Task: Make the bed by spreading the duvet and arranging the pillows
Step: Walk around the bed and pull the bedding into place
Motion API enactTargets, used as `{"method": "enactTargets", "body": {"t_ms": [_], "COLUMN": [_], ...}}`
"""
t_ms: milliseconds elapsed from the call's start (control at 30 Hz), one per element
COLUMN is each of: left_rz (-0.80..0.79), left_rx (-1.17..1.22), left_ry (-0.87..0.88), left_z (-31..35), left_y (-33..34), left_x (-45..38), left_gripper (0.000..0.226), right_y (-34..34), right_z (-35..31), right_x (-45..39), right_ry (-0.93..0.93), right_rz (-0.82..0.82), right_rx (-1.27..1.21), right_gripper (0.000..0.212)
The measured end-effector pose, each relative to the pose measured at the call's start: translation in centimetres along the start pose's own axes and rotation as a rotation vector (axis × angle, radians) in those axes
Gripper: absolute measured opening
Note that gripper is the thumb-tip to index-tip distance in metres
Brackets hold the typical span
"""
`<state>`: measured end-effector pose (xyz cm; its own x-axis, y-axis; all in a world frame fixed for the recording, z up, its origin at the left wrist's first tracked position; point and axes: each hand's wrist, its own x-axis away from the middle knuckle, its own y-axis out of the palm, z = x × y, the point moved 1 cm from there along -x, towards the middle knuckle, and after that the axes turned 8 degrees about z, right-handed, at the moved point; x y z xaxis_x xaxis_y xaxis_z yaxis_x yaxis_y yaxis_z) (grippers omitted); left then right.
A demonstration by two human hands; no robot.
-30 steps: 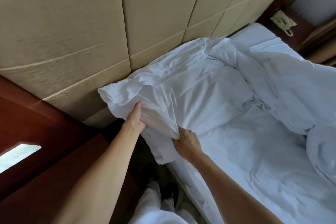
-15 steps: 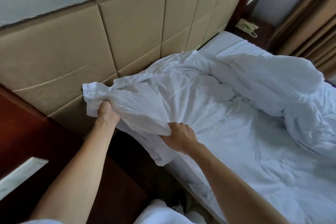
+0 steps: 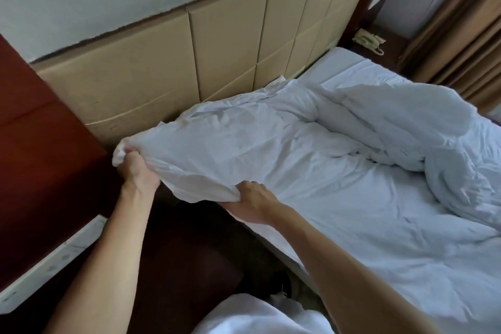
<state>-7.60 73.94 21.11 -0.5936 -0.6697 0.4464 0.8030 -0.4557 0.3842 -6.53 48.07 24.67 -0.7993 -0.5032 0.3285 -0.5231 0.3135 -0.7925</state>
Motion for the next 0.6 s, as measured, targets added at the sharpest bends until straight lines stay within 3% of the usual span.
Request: {"method": "enactTargets", "body": {"t_ms": [133,300,467,600], "left_rz": [0.277,0.289,0.126,0.134], "left_rx": [0.035,-0.128,-0.353,-0.577], "left_ry": [-0.015,-0.044,-0.416,-0.486], "left_z": [0.0,-2.6,-6.8,-9.7], "left_y": [-4.3,-4.4,-7.2,-8.0], "left_x": [-0.4,2.1,1.5,3.8], "left_gripper": [0.043,0.033,0.042,0.027], "right_y": [2.8,5.5,6.6,7.6], "right_z": [-1.6,1.1,4.2,6.2], "right_x": [1.0,1.5,2.0,3.0], "right_ry": [-0.014,0.104,0.144,0.195], "right_rz": [-0.059,-0.118,-0.221,-0.208], "right_rx": [-0.005,0.083,0.114,0.029], "right_gripper": [0.046,0.047,0.051,0.038]}}
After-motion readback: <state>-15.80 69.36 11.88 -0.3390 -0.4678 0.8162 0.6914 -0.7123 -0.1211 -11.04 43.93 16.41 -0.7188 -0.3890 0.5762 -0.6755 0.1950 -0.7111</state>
